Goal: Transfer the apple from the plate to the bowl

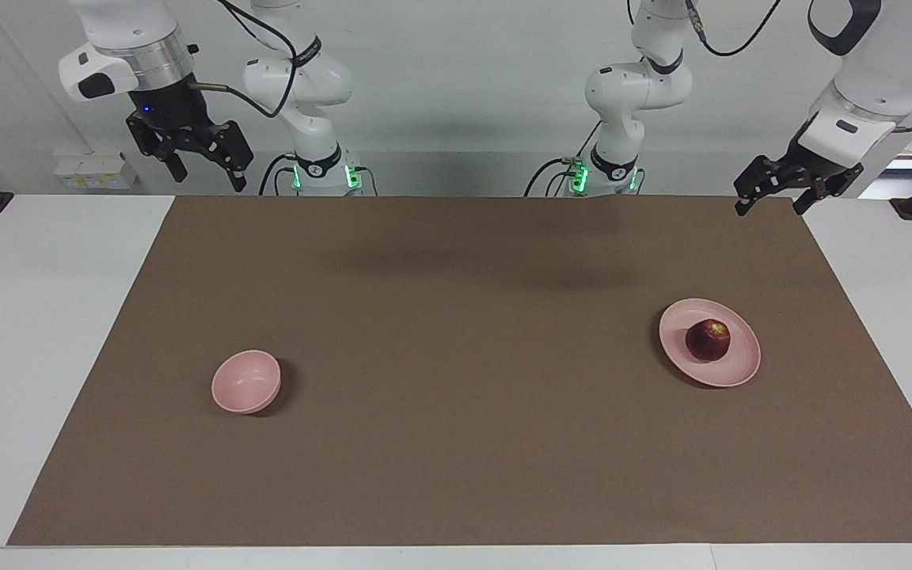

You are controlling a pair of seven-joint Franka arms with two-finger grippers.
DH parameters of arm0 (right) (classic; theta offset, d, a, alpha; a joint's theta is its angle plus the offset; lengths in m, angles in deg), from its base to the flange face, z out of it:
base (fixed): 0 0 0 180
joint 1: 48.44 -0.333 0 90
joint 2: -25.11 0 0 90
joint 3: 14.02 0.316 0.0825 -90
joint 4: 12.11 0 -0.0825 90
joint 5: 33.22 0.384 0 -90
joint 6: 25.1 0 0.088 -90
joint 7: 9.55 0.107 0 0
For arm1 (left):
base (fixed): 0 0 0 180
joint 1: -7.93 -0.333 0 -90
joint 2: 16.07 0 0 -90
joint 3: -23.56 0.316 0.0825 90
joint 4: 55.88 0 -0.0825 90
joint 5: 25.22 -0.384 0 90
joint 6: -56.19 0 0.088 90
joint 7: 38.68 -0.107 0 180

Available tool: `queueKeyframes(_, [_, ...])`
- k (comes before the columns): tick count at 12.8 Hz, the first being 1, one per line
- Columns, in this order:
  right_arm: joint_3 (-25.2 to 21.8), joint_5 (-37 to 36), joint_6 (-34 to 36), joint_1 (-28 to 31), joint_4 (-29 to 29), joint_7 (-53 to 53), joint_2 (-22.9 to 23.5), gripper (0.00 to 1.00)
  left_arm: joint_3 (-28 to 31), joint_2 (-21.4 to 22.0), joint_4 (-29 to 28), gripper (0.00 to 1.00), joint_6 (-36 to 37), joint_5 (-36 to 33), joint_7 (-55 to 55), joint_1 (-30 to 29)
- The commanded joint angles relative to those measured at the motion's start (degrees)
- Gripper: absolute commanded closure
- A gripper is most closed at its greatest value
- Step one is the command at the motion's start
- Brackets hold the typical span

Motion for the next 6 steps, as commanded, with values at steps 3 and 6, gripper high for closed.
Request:
queueKeyframes(3, [0.45, 0.39, 0.69, 0.92, 0.62, -1.53, -0.81, 0.00, 0.00, -0.17, 1.13, 0.00, 1.59, -0.13, -0.28, -0.20])
queueKeyframes(6, [0.45, 0.39, 0.69, 0.92, 0.62, -1.53, -0.81, 0.00, 0.00, 0.01, 1.04, 0.00, 0.89, -0.13, -0.28, -0.20])
